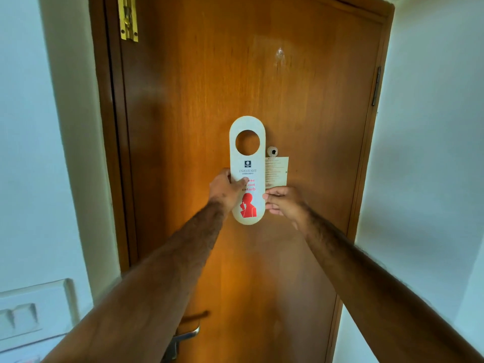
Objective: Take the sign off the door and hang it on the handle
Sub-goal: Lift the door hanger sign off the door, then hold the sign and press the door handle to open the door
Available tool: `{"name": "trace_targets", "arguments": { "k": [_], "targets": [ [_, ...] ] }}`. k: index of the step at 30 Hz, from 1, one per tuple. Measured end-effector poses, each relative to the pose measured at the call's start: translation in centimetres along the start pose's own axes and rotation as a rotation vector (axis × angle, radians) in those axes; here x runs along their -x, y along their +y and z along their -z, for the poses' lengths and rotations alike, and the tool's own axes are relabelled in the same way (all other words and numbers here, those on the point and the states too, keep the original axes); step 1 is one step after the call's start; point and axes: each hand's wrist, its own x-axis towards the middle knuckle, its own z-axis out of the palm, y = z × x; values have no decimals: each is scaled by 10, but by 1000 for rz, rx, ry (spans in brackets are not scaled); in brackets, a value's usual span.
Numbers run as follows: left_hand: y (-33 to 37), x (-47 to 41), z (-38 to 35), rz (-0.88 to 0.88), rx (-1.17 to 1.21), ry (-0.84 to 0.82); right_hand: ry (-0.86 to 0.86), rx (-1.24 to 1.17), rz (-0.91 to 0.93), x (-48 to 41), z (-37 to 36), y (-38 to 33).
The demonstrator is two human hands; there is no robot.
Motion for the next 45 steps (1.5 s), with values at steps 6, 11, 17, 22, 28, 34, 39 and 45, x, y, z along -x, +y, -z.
{"name": "trace_targets", "arguments": {
  "k": [6,11,17,22,28,34,39,45],
  "targets": [
    [-14,13,39,-1,27,40,-46,-37,3,19,-53,1],
    [-41,23,75,65,-28,99,-99,-42,-48,30,-99,10],
    [-80,41,110,134,-119,128,-213,149,-40,40,-148,40],
    [-113,55,126,229,-179,169,-384,399,5,60,-185,90],
    [-133,56,137,280,-174,236,-567,738,65,94,-225,151],
    [-151,56,133,308,-175,226,-771,833,-91,109,-262,187],
    [-160,54,134,305,-164,246,-880,878,-153,116,-286,204],
    [-164,55,132,293,-150,264,-835,832,-230,123,-304,224]
  ]
}}
